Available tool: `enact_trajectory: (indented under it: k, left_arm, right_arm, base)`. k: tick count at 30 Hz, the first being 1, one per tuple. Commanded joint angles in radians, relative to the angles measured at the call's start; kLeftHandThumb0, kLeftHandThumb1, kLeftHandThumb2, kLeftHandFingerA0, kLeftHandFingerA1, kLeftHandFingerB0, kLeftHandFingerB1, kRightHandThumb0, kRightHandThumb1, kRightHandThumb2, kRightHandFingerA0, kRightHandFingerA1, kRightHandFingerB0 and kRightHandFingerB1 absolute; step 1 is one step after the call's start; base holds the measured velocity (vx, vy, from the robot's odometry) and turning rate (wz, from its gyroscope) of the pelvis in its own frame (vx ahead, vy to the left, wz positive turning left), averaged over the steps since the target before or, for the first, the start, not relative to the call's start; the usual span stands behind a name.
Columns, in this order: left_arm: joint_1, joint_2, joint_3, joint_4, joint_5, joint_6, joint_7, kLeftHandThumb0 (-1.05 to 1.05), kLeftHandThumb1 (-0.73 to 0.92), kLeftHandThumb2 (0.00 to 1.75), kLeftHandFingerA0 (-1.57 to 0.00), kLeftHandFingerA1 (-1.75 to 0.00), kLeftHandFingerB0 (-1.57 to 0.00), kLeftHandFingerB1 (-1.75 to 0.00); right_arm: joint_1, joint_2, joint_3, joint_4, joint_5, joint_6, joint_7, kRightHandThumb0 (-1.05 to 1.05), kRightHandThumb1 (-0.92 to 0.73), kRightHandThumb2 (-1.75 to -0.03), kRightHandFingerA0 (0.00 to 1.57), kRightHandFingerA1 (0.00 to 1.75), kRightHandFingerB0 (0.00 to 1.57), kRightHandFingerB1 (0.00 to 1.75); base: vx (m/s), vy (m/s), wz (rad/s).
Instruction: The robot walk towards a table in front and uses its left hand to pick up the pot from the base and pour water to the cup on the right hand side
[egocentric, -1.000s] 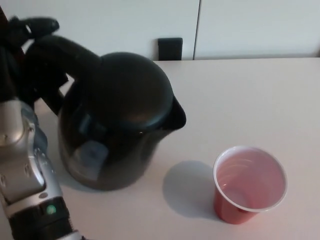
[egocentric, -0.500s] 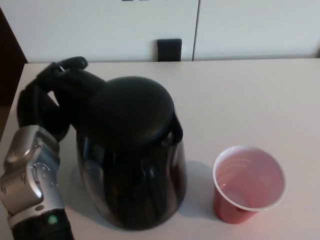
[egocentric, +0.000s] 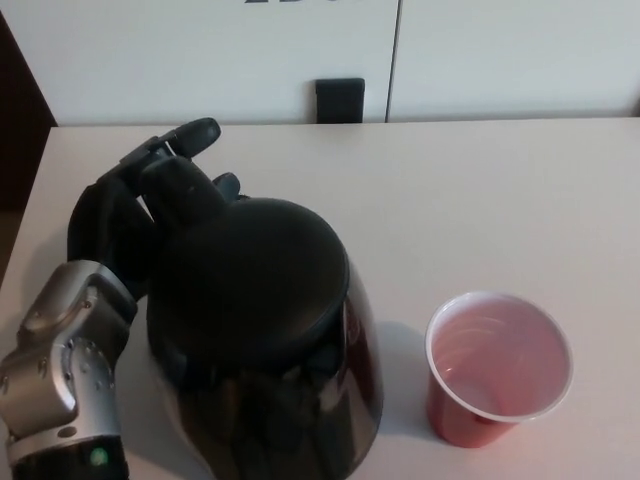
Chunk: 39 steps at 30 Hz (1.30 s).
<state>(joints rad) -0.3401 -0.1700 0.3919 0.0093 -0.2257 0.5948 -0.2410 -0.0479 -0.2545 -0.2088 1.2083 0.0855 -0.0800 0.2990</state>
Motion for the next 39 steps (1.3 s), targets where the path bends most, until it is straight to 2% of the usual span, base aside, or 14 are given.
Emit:
enact_trajectory:
  k: [1, 4, 7, 9, 11, 15, 16, 17, 19, 20, 30, 36, 37, 39]
  left_arm:
    - [-0.001, 0.021, -0.013, -0.039, -0.109, 0.021, -0.027, -0.31, 0.63, 0.60, -1.00, -0.67, -0.61, -0.40]
    - [0.004, 0.034, -0.031, -0.067, -0.128, 0.019, -0.036, -0.33, 0.58, 0.58, -0.95, -0.56, -0.56, -0.39]
    - [0.016, 0.055, -0.075, -0.094, -0.106, -0.026, -0.045, -0.48, 0.46, 0.71, -0.55, -0.50, -0.36, -0.42]
    - [0.021, 0.070, -0.101, -0.107, -0.098, -0.049, -0.052, -0.45, 0.51, 0.56, -0.39, -0.35, -0.28, -0.30]
    - [0.012, 0.074, -0.106, -0.117, -0.112, -0.054, -0.049, -0.24, 0.33, 0.88, -0.10, -0.50, -0.09, -0.50]
    - [-0.001, 0.086, -0.119, -0.123, -0.125, -0.052, -0.045, -0.26, 0.34, 0.89, -0.06, -0.50, -0.06, -0.48]
    - [-0.007, 0.091, -0.122, -0.125, -0.125, -0.048, -0.042, -0.45, 0.50, 0.56, -0.20, -0.31, -0.19, -0.29]
    - [-0.012, 0.096, -0.126, -0.127, -0.123, -0.047, -0.040, -0.27, 0.38, 0.90, -0.01, -0.48, -0.01, -0.46]
    - [-0.021, 0.105, -0.135, -0.130, -0.120, -0.046, -0.036, -0.27, 0.39, 0.90, -0.01, -0.48, -0.01, -0.46]
    - [-0.024, 0.108, -0.140, -0.134, -0.120, -0.045, -0.028, -0.46, 0.50, 0.63, -0.15, -0.34, -0.15, -0.32]
    - [-0.034, 0.116, -0.160, -0.142, -0.115, -0.043, 0.008, -0.46, 0.50, 0.63, -0.16, -0.35, -0.16, -0.32]
    - [-0.067, 0.199, -0.233, -0.071, -0.019, -0.092, 0.011, -0.47, 0.48, 0.66, -0.16, -0.37, -0.11, -0.33]
    - [-0.073, 0.227, -0.256, -0.036, 0.012, -0.119, 0.000, -0.26, 0.45, 0.94, -0.02, -0.48, 0.00, -0.47]
    - [-0.081, 0.271, -0.296, 0.020, 0.055, -0.171, -0.007, -0.25, 0.46, 0.94, -0.02, -0.49, 0.00, -0.47]
  right_arm:
    - [0.003, -0.014, -0.005, -0.005, 0.006, -0.005, 0.015, -0.46, -0.71, -0.59, 0.57, 0.65, 0.46, 0.49]
    - [0.001, -0.013, -0.009, -0.002, 0.009, -0.006, 0.013, -0.46, -0.70, -0.59, 0.58, 0.66, 0.46, 0.49]
    - [0.000, -0.013, -0.006, -0.005, 0.005, -0.006, 0.009, -0.47, -0.69, -0.60, 0.59, 0.65, 0.46, 0.48]
    - [0.000, -0.015, -0.003, -0.003, 0.001, -0.009, 0.015, -0.46, -0.70, -0.59, 0.57, 0.63, 0.46, 0.48]
    - [-0.001, -0.012, -0.007, -0.009, 0.008, 0.000, 0.013, -0.44, -0.72, -0.60, 0.56, 0.61, 0.44, 0.46]
    - [0.001, -0.013, -0.008, -0.012, 0.007, -0.001, 0.015, -0.44, -0.72, -0.60, 0.57, 0.63, 0.44, 0.46]
    - [-0.001, -0.013, -0.008, -0.013, 0.006, -0.001, 0.013, -0.45, -0.71, -0.59, 0.57, 0.63, 0.43, 0.46]
    - [-0.003, -0.012, -0.009, -0.013, 0.007, 0.001, 0.013, -0.45, -0.70, -0.59, 0.56, 0.62, 0.44, 0.46]
    - [-0.005, -0.012, -0.010, -0.012, 0.009, -0.001, 0.014, -0.45, -0.70, -0.59, 0.55, 0.62, 0.44, 0.46]
    - [-0.004, -0.013, -0.008, -0.015, 0.006, -0.004, 0.015, -0.46, -0.71, -0.60, 0.58, 0.63, 0.44, 0.46]
    - [-0.001, -0.012, 0.003, -0.029, -0.003, -0.008, 0.009, -0.49, -0.71, -0.61, 0.56, 0.62, 0.44, 0.48]
    - [-0.010, -0.013, 0.000, -0.028, 0.003, 0.004, 0.006, -0.44, -0.71, -0.59, 0.58, 0.63, 0.45, 0.46]
    - [-0.011, -0.012, -0.005, -0.027, 0.009, 0.008, 0.011, -0.44, -0.72, -0.59, 0.54, 0.63, 0.44, 0.47]
    - [-0.012, -0.010, -0.002, -0.030, 0.005, 0.008, 0.004, -0.44, -0.71, -0.59, 0.56, 0.63, 0.46, 0.47]
  base:
    - [0.00, 0.000, 0.00]
    - [0.00, 0.000, 0.00]
    - [0.00, 0.000, 0.00]
    - [0.00, 0.000, 0.00]
    - [0.00, 0.000, 0.00]
    - [0.00, 0.000, 0.00]
    - [0.00, 0.000, 0.00]
    - [0.00, 0.000, 0.00]
    - [0.00, 0.000, 0.00]
    - [0.00, 0.000, 0.00]
    - [0.00, 0.000, 0.00]
    - [0.00, 0.000, 0.00]
    - [0.00, 0.000, 0.00]
    - [0.00, 0.000, 0.00]
